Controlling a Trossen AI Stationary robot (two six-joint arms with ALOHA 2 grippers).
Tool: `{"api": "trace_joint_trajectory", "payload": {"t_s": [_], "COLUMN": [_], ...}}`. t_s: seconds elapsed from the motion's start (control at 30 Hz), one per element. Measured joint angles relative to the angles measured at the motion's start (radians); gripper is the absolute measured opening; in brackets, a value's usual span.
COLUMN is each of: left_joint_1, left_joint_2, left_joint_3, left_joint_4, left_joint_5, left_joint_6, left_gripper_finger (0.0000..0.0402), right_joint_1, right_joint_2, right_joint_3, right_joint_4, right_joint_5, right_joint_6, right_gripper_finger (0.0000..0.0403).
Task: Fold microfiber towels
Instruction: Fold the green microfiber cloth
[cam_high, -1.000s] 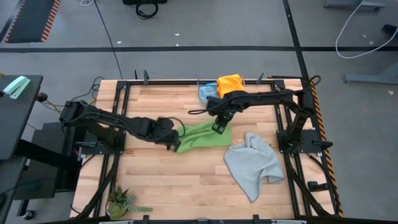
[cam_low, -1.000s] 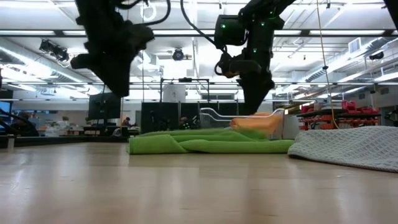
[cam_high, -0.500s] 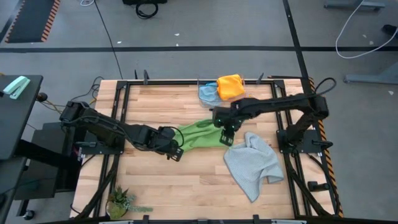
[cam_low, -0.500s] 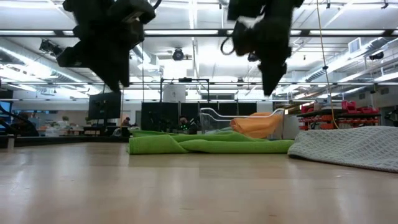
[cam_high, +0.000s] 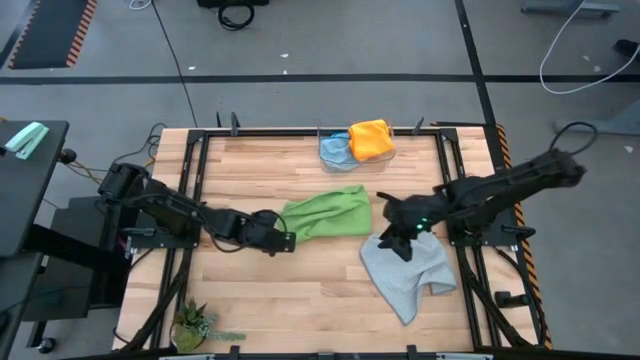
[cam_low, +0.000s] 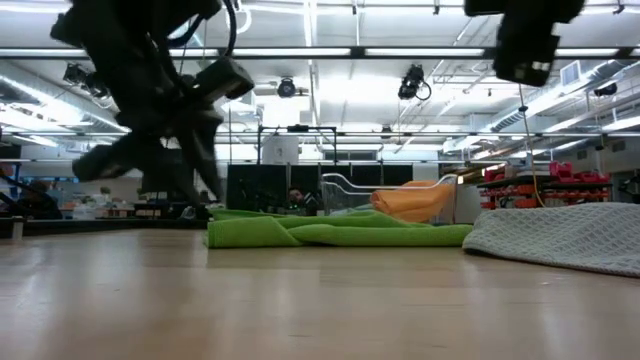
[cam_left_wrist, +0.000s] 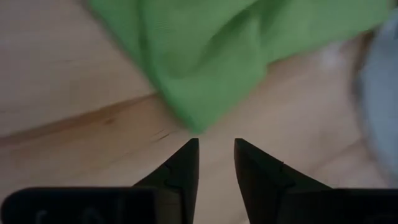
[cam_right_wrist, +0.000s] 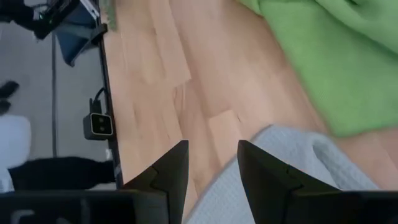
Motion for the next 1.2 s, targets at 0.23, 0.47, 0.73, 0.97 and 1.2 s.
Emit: {"api": "trace_joint_trajectory", "payload": {"t_s": [0.23,0.47,0.73,0.97,1.2], "left_joint_1": [0.004,0.005,0.005,0.015,0.019], "left_joint_2": [0.006,0.006,0.059,0.075,0.088], "left_joint_3": [-0.059,-0.059,-0.059,-0.058,-0.058], "left_joint_4": [0.111,0.102,0.095,0.141,0.172], "left_joint_5": [-0.026,-0.025,-0.005,-0.024,-0.025], "left_joint_6": [-0.061,-0.066,-0.098,-0.116,-0.112], "left_gripper_finger": [0.0113,0.0128,0.0135,0.0131,0.0141], "right_joint_1": [0.08,0.104,0.104,0.104,0.104], "right_joint_2": [-0.098,-0.1,-0.099,-0.098,-0.098], "right_joint_3": [-0.112,-0.148,-0.148,-0.148,-0.148], "right_joint_4": [-0.001,0.006,0.046,0.054,0.06], "right_joint_5": [0.067,0.072,0.072,0.076,0.096], "right_joint_6": [0.092,0.096,0.087,0.084,0.076], "right_gripper_finger": [0.0144,0.0144,0.0144,0.0144,0.0144]}}
